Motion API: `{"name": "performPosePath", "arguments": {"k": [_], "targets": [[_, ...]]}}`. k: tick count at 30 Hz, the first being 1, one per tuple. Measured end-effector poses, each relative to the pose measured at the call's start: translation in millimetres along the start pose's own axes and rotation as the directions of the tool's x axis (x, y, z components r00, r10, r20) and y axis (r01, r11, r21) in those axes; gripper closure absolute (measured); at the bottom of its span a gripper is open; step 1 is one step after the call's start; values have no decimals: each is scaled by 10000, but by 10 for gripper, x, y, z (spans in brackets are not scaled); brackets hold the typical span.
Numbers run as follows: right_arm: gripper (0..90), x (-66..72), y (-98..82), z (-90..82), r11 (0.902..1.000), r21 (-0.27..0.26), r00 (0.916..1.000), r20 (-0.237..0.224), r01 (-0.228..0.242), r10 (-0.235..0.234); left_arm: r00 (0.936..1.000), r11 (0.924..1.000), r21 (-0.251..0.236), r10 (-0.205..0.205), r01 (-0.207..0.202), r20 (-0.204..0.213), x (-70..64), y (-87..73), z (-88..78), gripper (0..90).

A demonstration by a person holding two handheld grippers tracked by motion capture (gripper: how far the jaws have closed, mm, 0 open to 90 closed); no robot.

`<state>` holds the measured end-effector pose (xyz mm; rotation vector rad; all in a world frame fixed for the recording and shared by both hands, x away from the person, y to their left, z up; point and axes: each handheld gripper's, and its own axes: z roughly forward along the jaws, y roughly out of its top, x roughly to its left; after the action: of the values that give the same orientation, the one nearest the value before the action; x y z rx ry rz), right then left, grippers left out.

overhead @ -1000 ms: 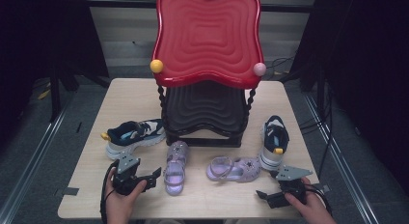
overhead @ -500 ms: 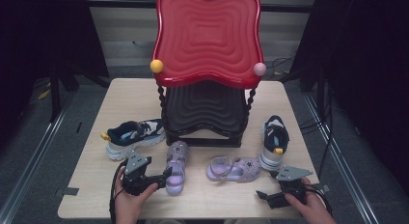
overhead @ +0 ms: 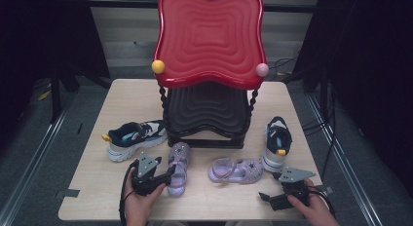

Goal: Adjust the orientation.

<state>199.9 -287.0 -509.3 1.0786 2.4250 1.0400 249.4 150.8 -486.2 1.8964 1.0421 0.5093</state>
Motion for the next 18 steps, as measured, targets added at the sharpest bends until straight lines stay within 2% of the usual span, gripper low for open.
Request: {"name": "performPosePath", "arguments": {"k": [1,4,12,15,17,18], "targets": [[106,0,0,0,10000,-1,10000,-1,2,-2,10000,9999,119,67,-66,-22,-8,-8,22,453],[106,0,0,0,10000,-1,10000,1,1,-1,9999,10000,46,3,-3,-105,-9,-7,39,476],[106,0,0,0,10000,1,10000,-1,-2,2,10000,9999,129,-41,41,23,18,-22,95,571],[106,0,0,0,10000,0,10000,-2,0,0,9999,9998,202,29,-31,99,24,-23,96,665],[106,0,0,0,10000,1,10000,0,-3,3,9995,9998,212,-5,-2,317,27,-22,99,729],[106,0,0,0,10000,1,10000,0,-3,3,9993,9998,209,16,-24,381,26,-22,99,729]]}}
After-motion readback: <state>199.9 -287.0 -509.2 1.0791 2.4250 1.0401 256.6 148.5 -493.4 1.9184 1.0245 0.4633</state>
